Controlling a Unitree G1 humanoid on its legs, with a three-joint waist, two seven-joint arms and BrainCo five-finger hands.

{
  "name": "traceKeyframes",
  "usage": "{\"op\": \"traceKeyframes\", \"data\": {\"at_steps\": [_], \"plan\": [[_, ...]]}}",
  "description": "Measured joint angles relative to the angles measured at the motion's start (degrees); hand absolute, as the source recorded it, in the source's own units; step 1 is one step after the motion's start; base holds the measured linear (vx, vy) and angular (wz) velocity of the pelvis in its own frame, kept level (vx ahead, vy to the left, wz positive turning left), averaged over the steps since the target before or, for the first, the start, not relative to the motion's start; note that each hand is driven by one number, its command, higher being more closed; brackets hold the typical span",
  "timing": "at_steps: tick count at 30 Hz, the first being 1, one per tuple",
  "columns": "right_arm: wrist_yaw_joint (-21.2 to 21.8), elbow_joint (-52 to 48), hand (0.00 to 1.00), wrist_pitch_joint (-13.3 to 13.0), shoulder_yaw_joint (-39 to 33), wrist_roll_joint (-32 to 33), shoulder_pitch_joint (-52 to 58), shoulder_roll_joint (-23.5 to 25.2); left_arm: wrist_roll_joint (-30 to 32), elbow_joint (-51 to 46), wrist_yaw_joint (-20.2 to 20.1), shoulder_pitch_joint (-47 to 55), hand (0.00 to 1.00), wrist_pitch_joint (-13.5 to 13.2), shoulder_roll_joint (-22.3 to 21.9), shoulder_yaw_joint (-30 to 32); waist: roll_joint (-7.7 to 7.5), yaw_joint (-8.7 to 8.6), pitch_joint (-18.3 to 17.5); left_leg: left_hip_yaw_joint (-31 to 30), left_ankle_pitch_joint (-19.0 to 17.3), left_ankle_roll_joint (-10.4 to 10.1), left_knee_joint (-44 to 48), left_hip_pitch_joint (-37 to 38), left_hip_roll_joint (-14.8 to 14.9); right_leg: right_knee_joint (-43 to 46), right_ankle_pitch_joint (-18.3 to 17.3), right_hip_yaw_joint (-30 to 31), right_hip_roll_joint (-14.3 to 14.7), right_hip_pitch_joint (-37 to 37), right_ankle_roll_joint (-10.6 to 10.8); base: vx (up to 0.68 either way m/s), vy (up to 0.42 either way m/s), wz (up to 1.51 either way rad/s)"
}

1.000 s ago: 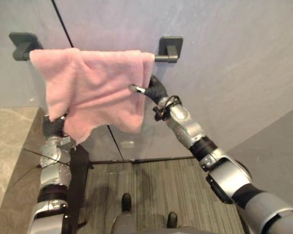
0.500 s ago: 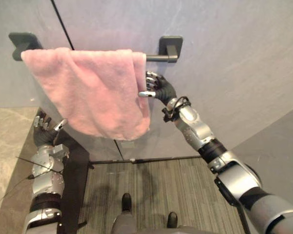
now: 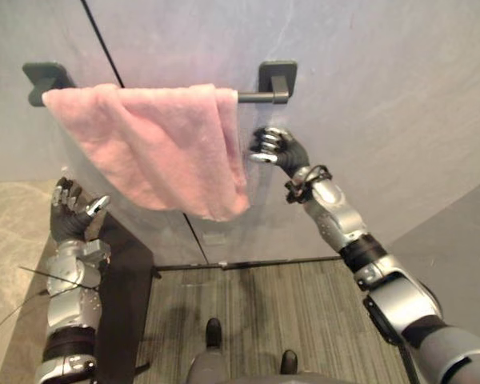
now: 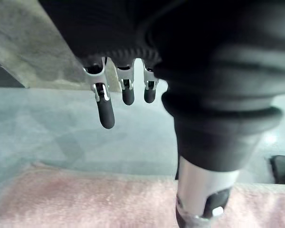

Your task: Organize washtable

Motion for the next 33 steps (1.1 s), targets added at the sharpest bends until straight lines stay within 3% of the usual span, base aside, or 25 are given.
{"op": "traceKeyframes", "data": {"at_steps": [11,17,19,22,26,33], "plan": [[-2.88,-8.61,0.0,1.12,-19.29,0.61,16.82,-4.6,0.12,-7.0,2.48,2.51,0.0,-0.41,-0.1,9.46,0.47,-0.65,-0.69,0.19,0.0,0.0,0.17,0.25,0.0,-0.44,0.06,0.18,-0.03,0.2,0.01,0.0,0.0,0.0],[-4.45,-24.38,0.0,-0.48,-28.31,0.52,21.77,-5.15,4.62,-19.54,7.61,4.87,0.0,-2.42,-3.61,18.95,1.91,-1.85,-3.14,0.29,-0.17,-0.03,-0.03,1.72,-0.08,-1.07,0.15,0.05,-0.01,1.4,-0.03,-0.02,-0.004,-0.03],[-4.32,-29.7,0.0,-2.97,-28.64,0.61,21.77,-6.8,6.27,-25.42,8.11,5.33,0.0,-3.21,-5.1,19.26,3.03,-1.89,-3.94,0.27,-0.36,-0.23,-0.04,1.73,-0.07,-1.41,-0.09,0.04,-0.02,1.43,-0.38,-0.05,0.007,-0.01],[-3.68,-34.85,0.0,-4.1,-27.25,1.84,21.78,-6.82,6.97,-31.77,8.01,6.3,0.0,-3.83,-5.42,18.8,3.47,-2.48,-5.0,0.15,-0.41,-0.29,-0.04,1.86,-0.1,-2.23,-0.06,-0.13,-0.1,2.01,-0.3,-0.02,0.004,0.02],[-0.79,-41.22,0.0,-5.38,-22.16,3.06,21.85,-7.21,6.88,-41.96,6.01,8.9,0.0,-4.81,-5.41,14.96,2.87,-3.23,-5.6,0.15,-0.41,-0.29,-0.04,1.84,-0.12,-2.3,-0.06,-0.46,-0.17,2.16,-0.28,0.0,0.003,0.03],[3.99,-43.23,0.0,-5.33,-12.23,4.61,20.89,-10.03,4.95,-47.96,-1.38,12.2,0.0,-4.98,-3.79,6.01,2.13,-3.12,-6.72,0.08,-0.19,-0.03,-0.03,1.85,-0.32,-2.03,0.29,-0.81,-0.22,2.24,0.06,0.01,-0.002,0.01]]}}
